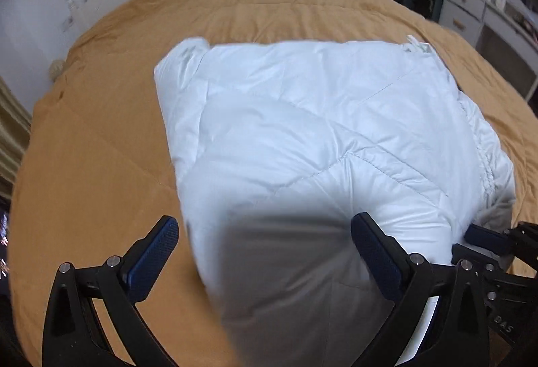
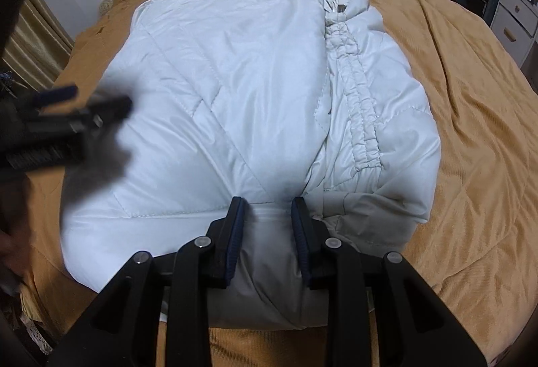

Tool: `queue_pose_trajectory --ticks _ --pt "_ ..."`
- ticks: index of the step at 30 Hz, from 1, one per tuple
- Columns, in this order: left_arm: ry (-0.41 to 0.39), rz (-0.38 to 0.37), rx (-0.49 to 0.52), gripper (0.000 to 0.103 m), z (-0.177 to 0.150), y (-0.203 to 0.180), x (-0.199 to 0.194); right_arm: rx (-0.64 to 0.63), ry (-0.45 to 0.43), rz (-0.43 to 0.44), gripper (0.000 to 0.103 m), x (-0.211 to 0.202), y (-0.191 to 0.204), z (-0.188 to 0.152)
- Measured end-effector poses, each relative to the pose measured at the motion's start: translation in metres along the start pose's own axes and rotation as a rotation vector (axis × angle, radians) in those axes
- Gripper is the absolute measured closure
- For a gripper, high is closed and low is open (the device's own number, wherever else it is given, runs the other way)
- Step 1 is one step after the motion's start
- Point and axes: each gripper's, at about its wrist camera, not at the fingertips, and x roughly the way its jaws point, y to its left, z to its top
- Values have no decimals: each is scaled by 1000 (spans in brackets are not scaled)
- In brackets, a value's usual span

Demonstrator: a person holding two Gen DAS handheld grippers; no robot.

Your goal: Fold large clothes

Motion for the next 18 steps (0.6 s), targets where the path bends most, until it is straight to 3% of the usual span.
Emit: queue_pose_trajectory --ticks 3,6,9,12,15,18 --pt "42 -32 -25 0 7 5 -5 0 1 -10 72 1 2 -1" --pt "9 -1 -36 0 -1 9 -27 2 -3 -9 72 -2 3 0" --pt "10 -36 -14 0 -35 5 -41 4 -2 1 72 -2 2 1" --pt "59 -94 13 0 -72 -6 -32 -2 12 3 72 -1 1 2" --pt "121 -179 -45 0 -77 -1 -24 2 45 12 72 -3 -1 3" --pt "128 -185 -64 0 -73 1 -21 27 52 21 72 -19 -3 13"
